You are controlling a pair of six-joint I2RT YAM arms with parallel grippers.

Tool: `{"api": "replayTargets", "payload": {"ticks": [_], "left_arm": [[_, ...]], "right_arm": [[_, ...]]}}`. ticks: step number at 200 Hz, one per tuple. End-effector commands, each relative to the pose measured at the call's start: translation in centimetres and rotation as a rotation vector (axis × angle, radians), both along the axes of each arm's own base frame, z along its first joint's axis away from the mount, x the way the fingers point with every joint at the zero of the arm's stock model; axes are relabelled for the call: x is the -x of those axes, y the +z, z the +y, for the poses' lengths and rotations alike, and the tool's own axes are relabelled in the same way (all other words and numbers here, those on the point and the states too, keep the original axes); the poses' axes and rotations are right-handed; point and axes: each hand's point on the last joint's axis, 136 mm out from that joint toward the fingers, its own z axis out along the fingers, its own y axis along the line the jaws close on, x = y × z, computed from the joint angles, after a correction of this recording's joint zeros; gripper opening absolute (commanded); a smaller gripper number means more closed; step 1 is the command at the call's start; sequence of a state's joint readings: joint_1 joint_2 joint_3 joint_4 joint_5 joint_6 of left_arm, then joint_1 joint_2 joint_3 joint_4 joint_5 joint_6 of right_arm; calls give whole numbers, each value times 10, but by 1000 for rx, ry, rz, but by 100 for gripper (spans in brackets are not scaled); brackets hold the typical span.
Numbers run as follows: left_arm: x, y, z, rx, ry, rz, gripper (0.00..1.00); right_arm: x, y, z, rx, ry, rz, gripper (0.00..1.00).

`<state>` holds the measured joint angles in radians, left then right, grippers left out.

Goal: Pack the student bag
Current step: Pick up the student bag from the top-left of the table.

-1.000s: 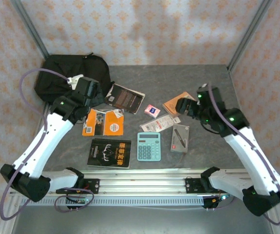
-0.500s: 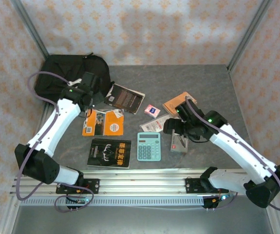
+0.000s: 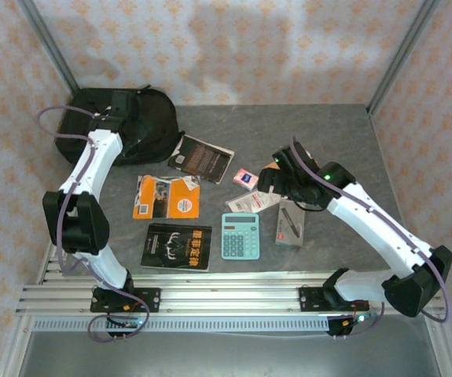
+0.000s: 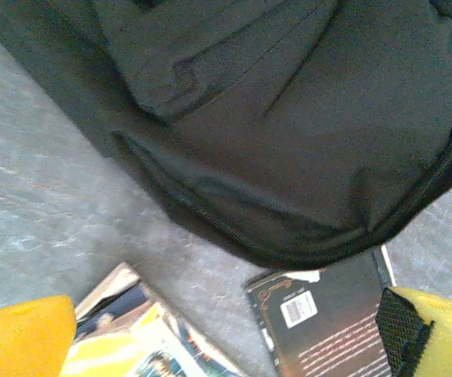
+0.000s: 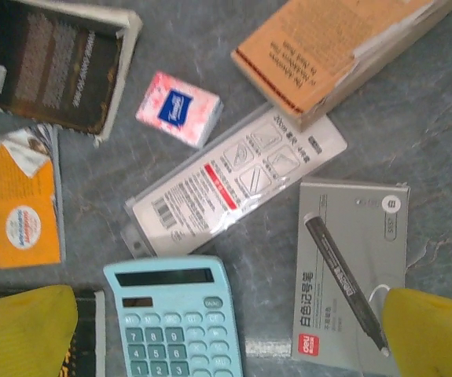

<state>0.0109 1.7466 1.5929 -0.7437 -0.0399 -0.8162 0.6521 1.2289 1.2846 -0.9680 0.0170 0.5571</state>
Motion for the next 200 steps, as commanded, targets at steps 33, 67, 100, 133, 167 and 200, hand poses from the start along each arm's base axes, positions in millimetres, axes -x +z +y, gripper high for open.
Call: {"api": "replayTargets", "payload": {"ticks": [33,67,100,133,167,200], "left_arm": [[-73,-1,-38,-107,-338,24,96],[-101,-21,-68,-214,-554,88,88],[-111,-53,-85,-339,-648,204,82],[-119,-78,-77,-429,-597,273,78],[-127,-74,-80,-462,-590,253,31],[-128,-19,-64,-553,-498,175,0]], "right_arm": [[-4,9,-14,36,-9,-64,100],[4,13,-22,109,28,-32,99],[2,23,-20,115,57,-43,93],[4,15,-8,78,83,2,87],[4,5,2,55,112,42,62],[5,10,1,38,115,4,52]]}}
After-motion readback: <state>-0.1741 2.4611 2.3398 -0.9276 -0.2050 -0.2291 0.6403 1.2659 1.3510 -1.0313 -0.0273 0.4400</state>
